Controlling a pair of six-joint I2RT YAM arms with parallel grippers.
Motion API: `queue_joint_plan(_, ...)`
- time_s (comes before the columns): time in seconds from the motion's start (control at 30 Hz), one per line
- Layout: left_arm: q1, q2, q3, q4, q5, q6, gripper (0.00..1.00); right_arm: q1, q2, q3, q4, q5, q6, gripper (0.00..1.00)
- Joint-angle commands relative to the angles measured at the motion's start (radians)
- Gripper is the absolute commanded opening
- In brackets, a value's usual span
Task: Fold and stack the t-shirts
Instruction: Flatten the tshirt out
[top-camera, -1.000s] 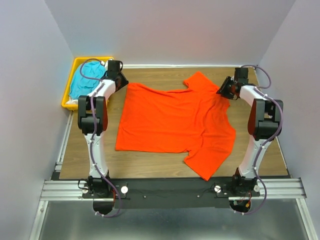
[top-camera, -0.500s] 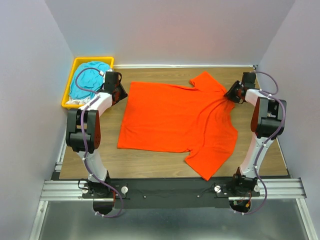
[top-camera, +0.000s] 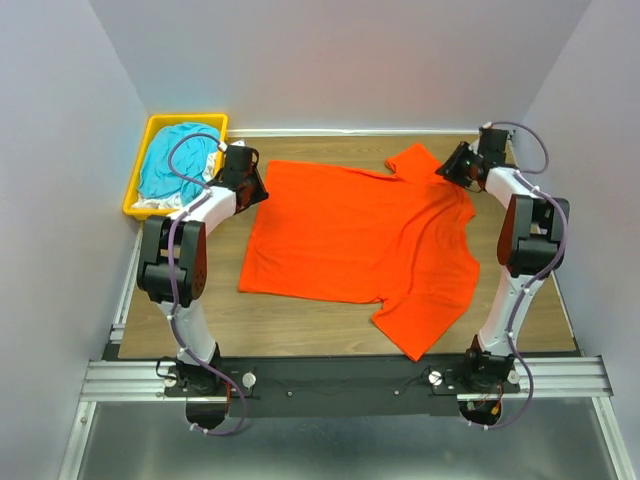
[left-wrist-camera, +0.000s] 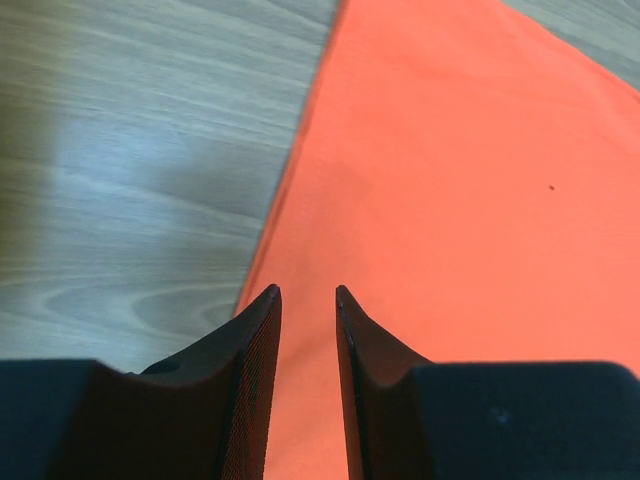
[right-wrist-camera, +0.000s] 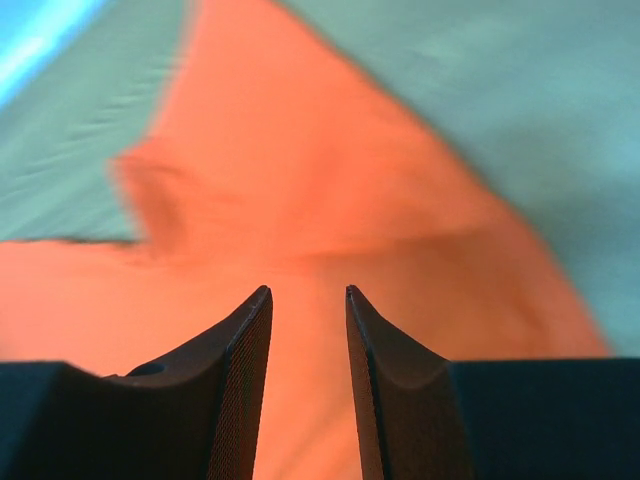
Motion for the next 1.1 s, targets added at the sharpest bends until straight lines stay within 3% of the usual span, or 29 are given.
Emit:
queue_joint_plan(0.0,-0.034,-0.018,-0.004,-0.001,-0.003,0.039,0.36,0.070,0.047,0.095,0.052,-0.115,0.020,0.42)
queue_joint_plan(0.5,-0.079,-0.156,-0.208,-0.021,-0.008,0.053,0.35,0.124,0.429,0.467,0.152,-0.098,0.148,0.41)
queue_joint_plan(0.73,-0.079,-0.208,-0.251,-0.038,-0.032,0.045,0.35,0.116,0.513,0.494,0.153,0.006,0.223,0.43)
queue_joint_plan(1.07,-0.079,-0.243,-0.297,-0.044,-0.049,0.028,0.34,0.052,0.515,0.489,0.153,0.106,0.322,0.44)
